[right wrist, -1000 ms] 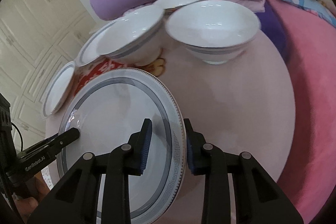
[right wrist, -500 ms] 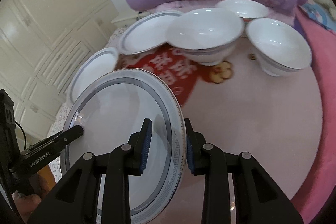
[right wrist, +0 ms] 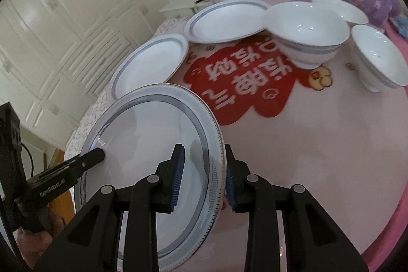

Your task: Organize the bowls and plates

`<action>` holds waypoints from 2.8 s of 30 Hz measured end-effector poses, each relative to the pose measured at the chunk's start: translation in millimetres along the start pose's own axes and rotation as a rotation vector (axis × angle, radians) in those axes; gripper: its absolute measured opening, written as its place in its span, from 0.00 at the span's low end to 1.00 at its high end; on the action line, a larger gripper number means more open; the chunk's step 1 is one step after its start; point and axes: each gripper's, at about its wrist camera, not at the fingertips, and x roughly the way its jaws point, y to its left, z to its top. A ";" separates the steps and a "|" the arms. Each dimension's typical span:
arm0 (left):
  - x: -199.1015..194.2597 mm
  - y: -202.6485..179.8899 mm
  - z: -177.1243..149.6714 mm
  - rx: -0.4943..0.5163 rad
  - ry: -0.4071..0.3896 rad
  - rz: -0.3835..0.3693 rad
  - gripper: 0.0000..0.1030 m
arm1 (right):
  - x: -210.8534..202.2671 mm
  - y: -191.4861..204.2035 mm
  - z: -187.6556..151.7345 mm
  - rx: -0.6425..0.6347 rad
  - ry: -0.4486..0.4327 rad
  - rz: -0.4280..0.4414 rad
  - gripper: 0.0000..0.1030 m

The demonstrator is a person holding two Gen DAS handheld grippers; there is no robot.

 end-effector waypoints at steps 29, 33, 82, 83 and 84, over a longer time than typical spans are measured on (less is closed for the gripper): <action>-50.3 -53.7 -23.0 0.119 -0.080 0.029 0.99 | 18.9 -15.2 6.9 0.016 -0.034 -0.070 0.89; -61.2 -43.3 -18.9 0.091 -0.091 0.004 0.99 | 9.7 -15.6 10.4 0.026 -0.067 -0.075 1.00; -1.1 62.7 127.5 -0.124 -0.088 0.036 0.99 | 47.9 36.2 107.9 -0.053 -0.034 -0.030 1.00; 5.3 64.3 132.9 -0.129 -0.081 0.034 0.99 | 53.6 37.3 110.7 -0.053 -0.024 -0.027 1.00; 12.5 65.5 138.8 -0.134 -0.072 0.029 0.99 | 60.2 38.2 113.5 -0.053 -0.012 -0.025 1.00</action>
